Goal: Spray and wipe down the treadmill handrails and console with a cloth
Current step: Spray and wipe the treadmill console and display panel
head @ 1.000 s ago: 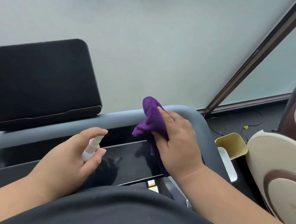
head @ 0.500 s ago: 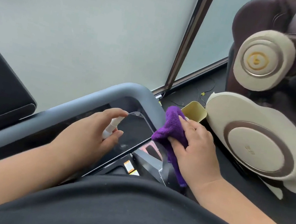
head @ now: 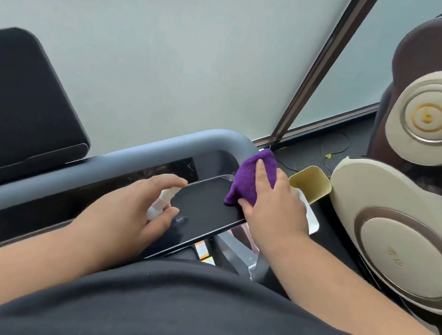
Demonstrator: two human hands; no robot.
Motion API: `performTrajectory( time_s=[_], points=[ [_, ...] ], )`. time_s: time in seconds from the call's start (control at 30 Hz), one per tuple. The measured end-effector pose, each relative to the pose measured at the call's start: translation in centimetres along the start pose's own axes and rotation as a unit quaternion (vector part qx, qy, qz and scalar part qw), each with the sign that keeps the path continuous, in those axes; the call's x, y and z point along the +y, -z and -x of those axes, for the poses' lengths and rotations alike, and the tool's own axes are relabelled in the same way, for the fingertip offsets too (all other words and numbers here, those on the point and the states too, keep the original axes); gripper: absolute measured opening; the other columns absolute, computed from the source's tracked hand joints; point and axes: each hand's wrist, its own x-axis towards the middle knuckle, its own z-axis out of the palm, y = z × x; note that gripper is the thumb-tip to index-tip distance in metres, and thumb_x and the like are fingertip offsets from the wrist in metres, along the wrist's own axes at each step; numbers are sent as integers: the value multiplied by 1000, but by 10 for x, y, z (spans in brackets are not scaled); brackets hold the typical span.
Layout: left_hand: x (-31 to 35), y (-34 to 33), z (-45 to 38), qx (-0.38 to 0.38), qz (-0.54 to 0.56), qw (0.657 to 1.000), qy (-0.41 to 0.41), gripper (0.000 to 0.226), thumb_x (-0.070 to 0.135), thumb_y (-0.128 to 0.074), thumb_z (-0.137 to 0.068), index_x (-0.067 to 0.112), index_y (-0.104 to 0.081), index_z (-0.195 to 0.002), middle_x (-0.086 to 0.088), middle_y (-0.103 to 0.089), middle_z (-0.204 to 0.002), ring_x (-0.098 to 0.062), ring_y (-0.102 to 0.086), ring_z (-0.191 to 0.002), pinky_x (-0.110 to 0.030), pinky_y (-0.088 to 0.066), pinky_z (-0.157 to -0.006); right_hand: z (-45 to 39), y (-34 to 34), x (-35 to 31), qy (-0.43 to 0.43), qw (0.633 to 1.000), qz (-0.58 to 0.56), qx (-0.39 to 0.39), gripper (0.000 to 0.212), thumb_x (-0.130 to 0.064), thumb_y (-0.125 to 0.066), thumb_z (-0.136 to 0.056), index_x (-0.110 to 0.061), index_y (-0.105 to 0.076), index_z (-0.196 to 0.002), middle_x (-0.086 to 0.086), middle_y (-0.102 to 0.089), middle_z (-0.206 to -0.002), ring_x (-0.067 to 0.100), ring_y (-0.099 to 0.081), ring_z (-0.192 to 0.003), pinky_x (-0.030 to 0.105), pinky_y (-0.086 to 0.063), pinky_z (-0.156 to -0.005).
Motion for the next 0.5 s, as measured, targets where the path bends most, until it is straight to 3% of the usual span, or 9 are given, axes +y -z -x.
performTrajectory(
  time_s=[0.23,0.5],
  points=[
    [-3,-5,6,20,10,1000,-8,49,43,-57,-87,61,-24,-118,22,-58,-96,-9,-60,-82,-32,-50,-79,-70,18,-32,27,999,-19,-9,85,-64,-49,-94,-34,-5,-159,13,-30,-152,37,-42,-129,47,-42,-102],
    [5,-8,-1,2,5,1000,-30,46,46,-54,-86,59,-25,-120,23,-58,-98,-11,-61,-84,-32,-50,-78,-7,1,12,25,998,-54,-5,83,-61,-52,-92,-36,-9,-158,11,-31,-152,35,-46,-124,46,-45,-102]
  ],
)
